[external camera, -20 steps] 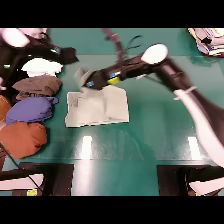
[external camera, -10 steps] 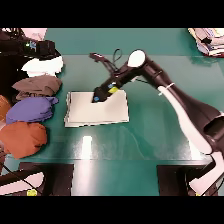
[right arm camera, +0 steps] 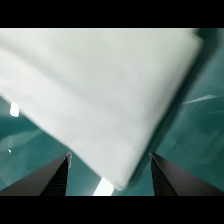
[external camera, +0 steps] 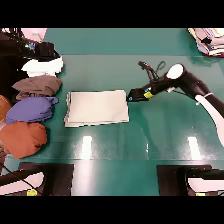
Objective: Fold the shirts.
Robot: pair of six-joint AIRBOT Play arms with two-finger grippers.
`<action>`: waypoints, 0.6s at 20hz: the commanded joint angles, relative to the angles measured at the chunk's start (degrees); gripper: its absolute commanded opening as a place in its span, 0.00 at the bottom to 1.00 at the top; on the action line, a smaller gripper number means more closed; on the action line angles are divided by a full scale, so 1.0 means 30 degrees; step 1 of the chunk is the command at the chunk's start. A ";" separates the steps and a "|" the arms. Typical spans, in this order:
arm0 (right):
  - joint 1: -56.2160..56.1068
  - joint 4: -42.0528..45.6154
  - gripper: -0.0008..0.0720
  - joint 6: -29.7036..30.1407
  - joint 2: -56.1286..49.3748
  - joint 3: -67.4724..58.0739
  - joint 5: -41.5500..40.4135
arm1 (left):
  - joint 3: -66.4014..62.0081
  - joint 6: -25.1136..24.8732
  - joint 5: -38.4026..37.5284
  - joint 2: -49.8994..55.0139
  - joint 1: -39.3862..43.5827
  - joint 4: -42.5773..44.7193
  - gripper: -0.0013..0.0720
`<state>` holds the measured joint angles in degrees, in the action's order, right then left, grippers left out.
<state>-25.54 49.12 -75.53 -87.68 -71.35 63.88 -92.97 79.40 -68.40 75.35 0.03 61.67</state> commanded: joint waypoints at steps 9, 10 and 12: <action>-0.1938 -0.5544 0.79 0.1690 -0.5705 -0.1683 -0.1239 | 0.0204 -0.0342 0.0124 0.0073 -0.0007 0.0015 0.05; -0.2208 -0.5508 0.66 0.1698 -0.6069 -0.2288 -0.1013 | 0.0204 -0.0335 0.0102 0.0073 -0.0007 0.0007 0.05; -0.2492 -0.5377 0.33 0.1698 -0.6237 -0.2951 -0.1326 | 0.0204 -0.0335 0.0036 0.0073 -0.0007 -0.0160 0.05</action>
<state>-31.31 34.15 -70.81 -104.01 -76.60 59.57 -92.38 78.52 -68.05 75.53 0.03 61.65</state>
